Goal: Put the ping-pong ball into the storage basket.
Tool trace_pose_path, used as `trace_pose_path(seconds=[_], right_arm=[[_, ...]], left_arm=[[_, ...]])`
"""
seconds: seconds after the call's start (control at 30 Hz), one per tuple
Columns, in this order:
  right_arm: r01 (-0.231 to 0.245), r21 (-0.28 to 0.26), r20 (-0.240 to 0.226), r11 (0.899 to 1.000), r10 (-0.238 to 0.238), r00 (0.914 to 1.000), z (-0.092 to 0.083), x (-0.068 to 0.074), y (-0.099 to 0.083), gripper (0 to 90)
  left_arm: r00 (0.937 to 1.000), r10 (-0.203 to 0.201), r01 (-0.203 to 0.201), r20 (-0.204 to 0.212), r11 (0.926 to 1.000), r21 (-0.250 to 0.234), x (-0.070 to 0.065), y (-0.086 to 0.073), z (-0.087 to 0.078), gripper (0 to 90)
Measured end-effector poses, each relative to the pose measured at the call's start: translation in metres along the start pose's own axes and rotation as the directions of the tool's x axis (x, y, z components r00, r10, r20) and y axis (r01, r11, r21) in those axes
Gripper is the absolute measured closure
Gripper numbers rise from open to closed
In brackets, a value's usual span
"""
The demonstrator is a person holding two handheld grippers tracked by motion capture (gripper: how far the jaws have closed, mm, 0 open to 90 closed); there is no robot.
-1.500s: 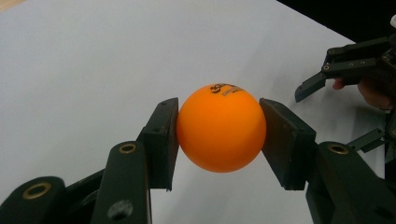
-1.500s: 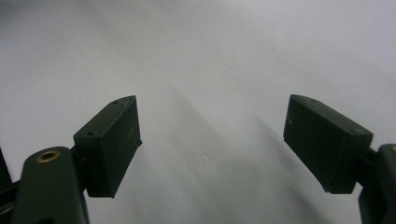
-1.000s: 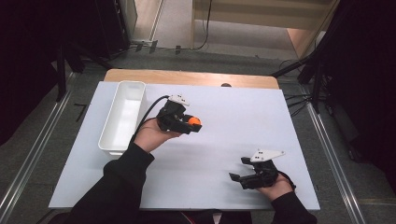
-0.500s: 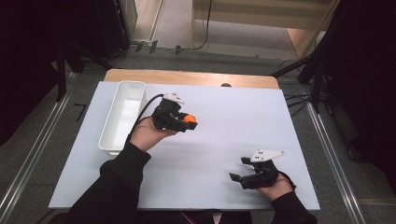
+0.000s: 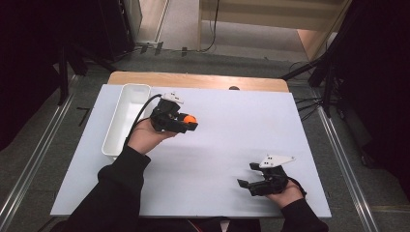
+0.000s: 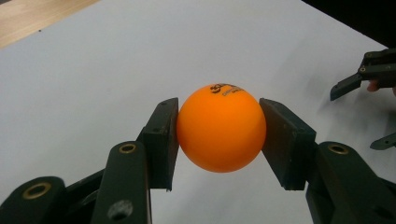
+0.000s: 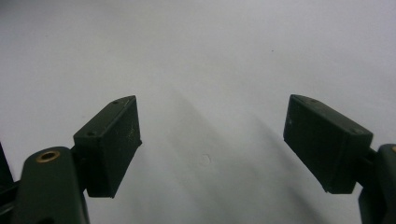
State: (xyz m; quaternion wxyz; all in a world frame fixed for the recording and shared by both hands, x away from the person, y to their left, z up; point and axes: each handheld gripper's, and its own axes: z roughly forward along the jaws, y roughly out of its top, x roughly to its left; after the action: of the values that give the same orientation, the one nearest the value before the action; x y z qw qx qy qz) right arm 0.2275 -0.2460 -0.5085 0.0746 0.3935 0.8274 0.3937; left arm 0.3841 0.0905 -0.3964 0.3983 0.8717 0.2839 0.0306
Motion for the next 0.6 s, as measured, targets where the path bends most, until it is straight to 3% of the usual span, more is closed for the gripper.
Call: trace_pose_path(seconds=[0.6], right_arm=[[-0.005,0.002,0.001,1.0,0.005,1.0,0.0,0.0,0.0,17.6]], left_arm=[[0.9987,-0.037,0.037,-0.035,0.9993,-0.007,0.015,-0.004,-0.017,50.1]])
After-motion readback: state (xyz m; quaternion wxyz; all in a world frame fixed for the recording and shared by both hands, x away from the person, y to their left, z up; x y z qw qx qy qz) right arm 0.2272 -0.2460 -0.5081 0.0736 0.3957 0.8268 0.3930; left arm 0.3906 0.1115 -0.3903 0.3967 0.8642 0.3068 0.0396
